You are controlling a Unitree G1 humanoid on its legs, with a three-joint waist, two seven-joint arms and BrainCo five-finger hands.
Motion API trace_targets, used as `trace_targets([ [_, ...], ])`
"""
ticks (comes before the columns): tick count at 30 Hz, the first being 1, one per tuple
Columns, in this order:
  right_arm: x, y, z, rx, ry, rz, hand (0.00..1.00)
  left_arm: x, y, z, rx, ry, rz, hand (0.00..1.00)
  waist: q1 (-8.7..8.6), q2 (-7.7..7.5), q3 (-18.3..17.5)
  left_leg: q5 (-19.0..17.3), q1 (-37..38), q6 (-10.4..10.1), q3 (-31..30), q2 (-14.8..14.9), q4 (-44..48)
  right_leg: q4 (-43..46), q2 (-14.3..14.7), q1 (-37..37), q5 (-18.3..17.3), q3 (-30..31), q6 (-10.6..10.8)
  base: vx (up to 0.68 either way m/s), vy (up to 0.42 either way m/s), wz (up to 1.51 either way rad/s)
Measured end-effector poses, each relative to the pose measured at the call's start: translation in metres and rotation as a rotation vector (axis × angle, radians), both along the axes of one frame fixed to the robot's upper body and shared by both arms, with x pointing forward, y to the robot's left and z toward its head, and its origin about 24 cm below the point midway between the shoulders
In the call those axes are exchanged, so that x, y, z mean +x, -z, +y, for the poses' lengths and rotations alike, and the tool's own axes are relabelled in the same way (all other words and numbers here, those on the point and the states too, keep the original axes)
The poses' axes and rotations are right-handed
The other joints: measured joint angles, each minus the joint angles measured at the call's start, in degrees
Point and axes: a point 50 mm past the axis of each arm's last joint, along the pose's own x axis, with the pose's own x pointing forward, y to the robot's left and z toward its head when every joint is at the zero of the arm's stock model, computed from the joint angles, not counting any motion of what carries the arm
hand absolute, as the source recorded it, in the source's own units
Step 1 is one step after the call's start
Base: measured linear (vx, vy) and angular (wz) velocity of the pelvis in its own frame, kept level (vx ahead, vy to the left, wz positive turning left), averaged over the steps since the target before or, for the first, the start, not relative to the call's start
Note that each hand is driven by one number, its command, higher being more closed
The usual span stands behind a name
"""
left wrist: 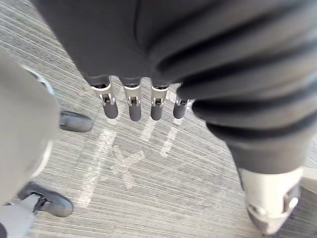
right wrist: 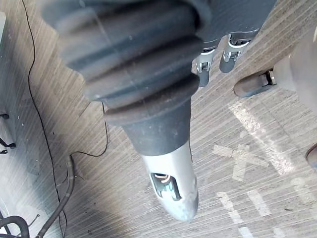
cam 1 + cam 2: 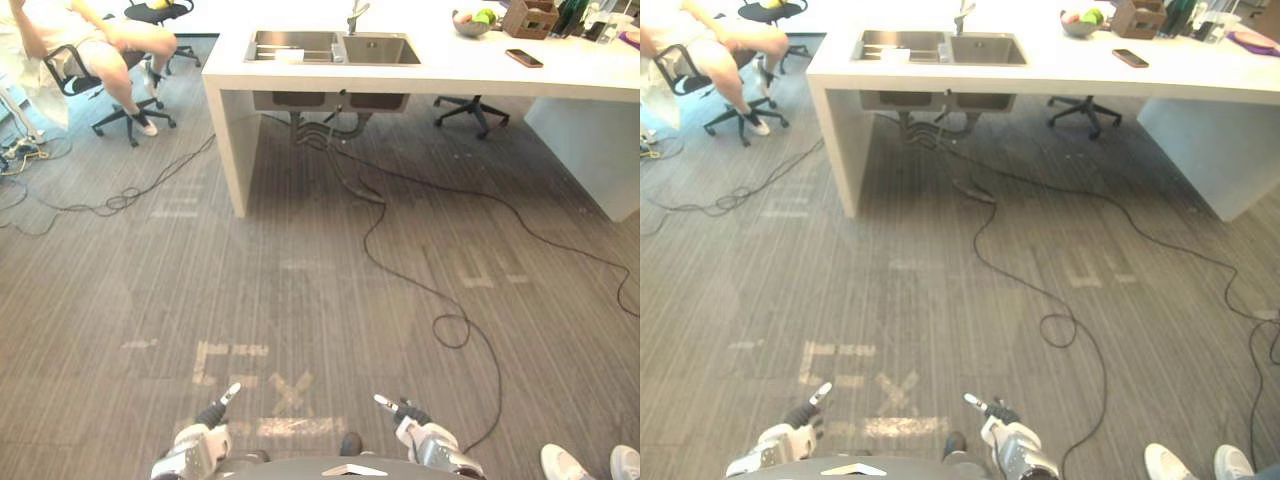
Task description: Walk over to the sink, pick up the cup, carry it to the dishwasher, place the cup inside the dishwasher, then close the dishwasher door
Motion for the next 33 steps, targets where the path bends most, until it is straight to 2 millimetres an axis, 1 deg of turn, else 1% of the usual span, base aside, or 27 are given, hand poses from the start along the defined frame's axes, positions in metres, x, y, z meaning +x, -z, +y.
trace_targets([
  [2,-0.003,0.001,-0.001,-0.019,-0.010,0.011,0.00,-0.004,0.001,0.001,0.014,0.001,-0.008,0.00,-0.04,-0.05,0.0,-0.2,0.3,0.0,0.7,0.1,0.1,0.0,0.1,0.0,0.0,0.8,0.0,-0.03,-0.012,-0.18],
  [6,-0.020,0.006,-0.002,-0.048,-0.034,0.058,0.00,-0.004,0.000,0.003,0.033,-0.012,-0.054,0.00,-0.25,-0.19,-0.1,-0.4,0.5,-0.1,1.2,0.1,0.1,0.0,0.2,-0.1,0.1,1.2,-0.1,-0.02,-0.010,-0.06],
  [10,-0.035,0.010,0.000,-0.037,-0.014,0.096,0.00,-0.006,-0.001,0.004,0.053,-0.033,-0.074,0.00,-0.38,-0.23,-0.1,-0.4,0.8,-0.1,1.7,0.2,0.1,0.0,0.3,0.0,0.1,1.7,-0.1,-0.01,-0.007,-0.06],
  [11,-0.040,0.012,-0.002,-0.038,0.009,0.113,0.00,-0.007,-0.001,0.004,0.057,-0.037,-0.078,0.00,-0.46,-0.29,-0.2,-0.5,1.0,-0.1,1.9,0.2,0.1,0.0,0.4,0.0,0.1,2.1,-0.1,-0.01,-0.010,-0.14],
  [13,-0.043,0.013,-0.003,-0.039,0.030,0.128,0.00,-0.007,-0.001,0.004,0.056,-0.037,-0.082,0.00,-0.50,-0.46,-0.3,-0.7,1.2,-0.1,2.0,0.2,0.1,0.0,0.4,0.0,0.1,2.5,-0.1,-0.01,-0.011,-0.11],
  [15,-0.049,0.015,-0.004,-0.016,0.074,0.146,0.00,-0.012,0.002,0.002,0.018,-0.025,-0.054,0.00,-0.59,-0.72,-0.5,-0.8,1.3,0.0,2.1,0.1,0.1,0.0,0.4,0.0,0.1,2.6,-0.1,-0.01,-0.005,-0.02],
  [17,-0.057,0.018,0.000,0.036,0.135,0.179,0.00,-0.017,0.006,0.001,-0.053,-0.021,0.015,0.00,-0.97,-0.81,-0.6,-0.8,1.4,0.1,2.1,0.0,0.1,0.4,0.2,-0.1,0.0,2.5,0.1,0.00,0.000,0.00],
  [18,-0.060,0.019,0.000,0.068,0.172,0.189,0.00,-0.023,0.008,0.001,-0.102,-0.017,0.070,0.00,-1.52,-0.68,-0.6,-0.9,1.4,0.2,2.1,-0.1,0.2,1.6,0.0,-0.4,-0.5,2.6,0.3,0.00,0.000,0.00],
  [20,-0.061,0.019,0.001,0.111,0.233,0.191,0.00,-0.025,0.010,0.000,-0.141,-0.002,0.101,0.00,-2.52,-0.54,-0.6,-1.0,1.3,0.5,2.1,-0.2,0.3,6.8,-0.8,-2.8,-2.9,2.7,0.7,-0.01,0.015,-0.01],
  [21,-0.064,0.020,0.001,0.135,0.288,0.192,0.00,-0.025,0.010,0.000,-0.144,0.006,0.110,0.00,-2.70,-0.62,-0.5,-1.3,1.2,0.9,2.5,-0.3,0.7,11.0,-1.5,-4.6,-4.5,2.7,1.2,-0.05,0.034,-0.15],
  [22,-0.066,0.020,0.001,0.151,0.329,0.199,0.00,-0.024,0.010,0.000,-0.146,0.007,0.109,0.00,-2.48,-0.57,-0.3,-1.8,1.2,1.1,3.4,-0.3,1.3,14.5,-2.0,-6.3,-5.2,2.4,1.4,-0.09,0.029,-0.27],
  [23,-0.067,0.021,0.000,0.162,0.351,0.205,0.00,-0.023,0.010,0.000,-0.150,0.000,0.110,0.00,-2.32,0.00,0.1,-2.2,1.1,1.4,3.8,-0.1,1.4,17.1,-2.4,-7.8,-5.7,1.9,1.3,-0.09,0.023,-0.32],
  [24,-0.068,0.021,0.000,0.169,0.363,0.207,0.00,-0.024,0.010,0.001,-0.150,-0.015,0.113,0.00,-2.44,-0.06,0.5,-2.5,1.3,1.8,4.3,-0.2,1.4,21.9,-3.2,-10.0,-6.7,0.8,0.5,-0.08,0.018,-0.21],
  [25,-0.068,0.021,0.000,0.176,0.378,0.199,0.00,-0.025,0.010,0.005,-0.151,-0.040,0.116,0.00,-2.96,-0.79,1.2,-2.8,1.8,2.1,4.2,-0.6,1.5,29.8,-5.2,-13.4,-7.6,-0.6,-0.6,-0.05,0.006,-0.07],
  [26,-0.069,0.021,0.001,0.180,0.379,0.193,0.00,-0.026,0.010,0.007,-0.147,-0.050,0.117,0.00,-3.27,-1.14,1.4,-3.2,2.3,1.6,3.7,-0.8,1.5,33.0,-5.9,-14.4,-7.6,-1.2,-0.6,-0.03,-0.007,0.19],
  [27,-0.075,0.022,0.001,0.165,0.381,0.204,0.00,-0.027,0.011,0.009,-0.141,-0.067,0.113,0.00,-3.73,-1.72,1.9,-3.2,3.3,1.6,2.6,-0.9,0.9,36.6,-6.9,-14.9,-7.5,-1.9,-0.5,0.04,-0.029,0.42],
  [28,-0.083,0.024,0.001,0.155,0.392,0.218,0.00,-0.026,0.011,0.010,-0.136,-0.078,0.095,0.00,-3.91,-1.41,2.1,-3.2,4.5,1.7,1.3,-0.8,0.2,39.2,-7.6,-15.0,-7.5,-2.0,-0.4,0.06,-0.039,0.50],
  [29,-0.086,0.024,0.001,0.152,0.400,0.222,0.00,-0.021,0.010,0.009,-0.134,-0.081,0.074,0.00,-4.07,-1.62,2.6,-3.1,5.2,1.7,0.4,-0.8,-0.3,40.8,-7.8,-15.3,-7.5,-2.0,-0.3,0.14,-0.064,0.51],
  [30,-0.087,0.024,-0.001,0.150,0.422,0.215,0.00,-0.018,0.009,0.010,-0.131,-0.098,0.048,0.00,-4.01,-1.67,3.1,-3.1,6.3,1.7,-0.8,-0.3,-0.6,42.0,-7.7,-15.9,-10.5,-1.8,0.1,0.13,-0.067,0.36],
  [31,-0.088,0.024,0.000,0.153,0.440,0.210,0.00,-0.017,0.008,0.010,-0.130,-0.101,0.038,0.00,-3.96,-1.23,3.1,-3.3,6.4,1.5,-1.1,0.0,-0.3,41.1,-7.5,-16.1,-11.7,-1.9,0.1,0.17,-0.101,0.33],
  [32,-0.088,0.024,0.002,0.159,0.458,0.200,0.00,-0.010,0.006,0.010,-0.127,-0.123,0.010,0.00,-4.08,-1.36,3.9,-3.8,6.5,0.8,-1.2,0.9,0.4,38.1,-7.2,-16.7,-12.4,-2.1,0.2,0.16,-0.130,0.16],
  [33,-0.087,0.024,0.002,0.168,0.479,0.192,0.00,0.002,0.000,0.008,-0.129,-0.137,-0.042,0.00,-4.06,-1.45,4.8,-4.4,6.7,-0.1,-1.3,1.7,0.9,33.6,-6.7,-17.6,-11.6,-2.0,0.5,0.21,-0.191,0.12],
])
